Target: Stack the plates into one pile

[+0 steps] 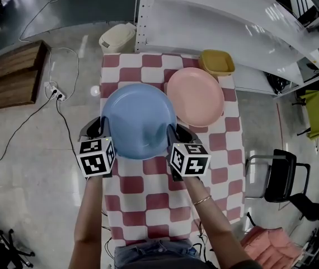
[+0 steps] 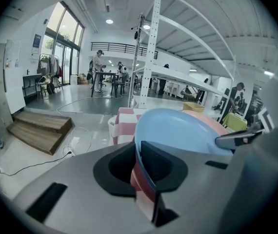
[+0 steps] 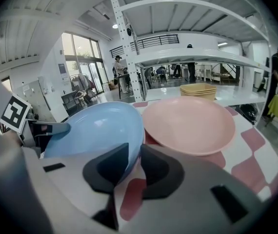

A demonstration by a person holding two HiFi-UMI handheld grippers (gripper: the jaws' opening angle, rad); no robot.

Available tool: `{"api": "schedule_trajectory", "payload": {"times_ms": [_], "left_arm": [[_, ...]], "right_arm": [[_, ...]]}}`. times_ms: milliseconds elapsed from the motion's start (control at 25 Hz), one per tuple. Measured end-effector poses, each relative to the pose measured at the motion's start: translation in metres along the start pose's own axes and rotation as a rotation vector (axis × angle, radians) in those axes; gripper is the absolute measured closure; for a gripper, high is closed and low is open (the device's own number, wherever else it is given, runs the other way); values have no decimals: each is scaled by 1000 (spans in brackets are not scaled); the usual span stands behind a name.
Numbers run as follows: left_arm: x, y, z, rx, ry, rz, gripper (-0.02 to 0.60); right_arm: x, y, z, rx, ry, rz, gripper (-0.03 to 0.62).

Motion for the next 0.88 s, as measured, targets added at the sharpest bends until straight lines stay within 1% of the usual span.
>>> {"api": "schedule_trajectory", "payload": {"times_ms": [280, 480, 720, 880], "left_arm": [[-12, 2, 7, -45, 28, -29, 523], [-13, 2, 8, -45, 25, -40, 522], [-15, 0, 9, -45, 24, -20, 497], [-13, 1, 9, -23, 12, -14, 488]], "right_arm": [[-6, 0, -1, 45, 3, 12, 512], [-9, 0, 0, 64, -4, 31, 508], [-12, -1, 0, 77, -13, 51, 507], [-13, 0, -1, 81, -15, 53, 507]]}}
Point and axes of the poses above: the fingertips, and each gripper's own axes: x backward along the fingers, y to its left, z out of its underside, the point moved 6 cm from there along x, backward along the fingers, and after that the axes turned 13 degrees about y, right-handed, at the moved point
